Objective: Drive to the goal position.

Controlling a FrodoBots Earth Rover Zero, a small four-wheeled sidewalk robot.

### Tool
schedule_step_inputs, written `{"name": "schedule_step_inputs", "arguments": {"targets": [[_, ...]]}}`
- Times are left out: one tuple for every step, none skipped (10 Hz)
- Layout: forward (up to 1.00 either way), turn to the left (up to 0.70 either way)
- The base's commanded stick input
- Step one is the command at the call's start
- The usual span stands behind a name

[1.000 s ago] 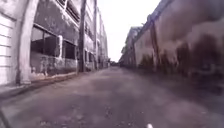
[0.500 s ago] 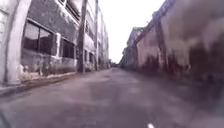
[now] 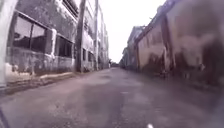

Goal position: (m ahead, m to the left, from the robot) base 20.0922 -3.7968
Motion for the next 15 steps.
{"name": "schedule_step_inputs", "arguments": {"targets": [[1.00,0.00],[1.00,0.00],[1.00,0.00],[1.00,0.00],[1.00,0.00],[1.00,0.00],[1.00,0.00],[1.00,0.00],[1.00,0.00],[1.00,0.00],[1.00,0.00],[1.00,0.00],[1.00,0.00],[1.00,0.00],[1.00,0.00]]}}
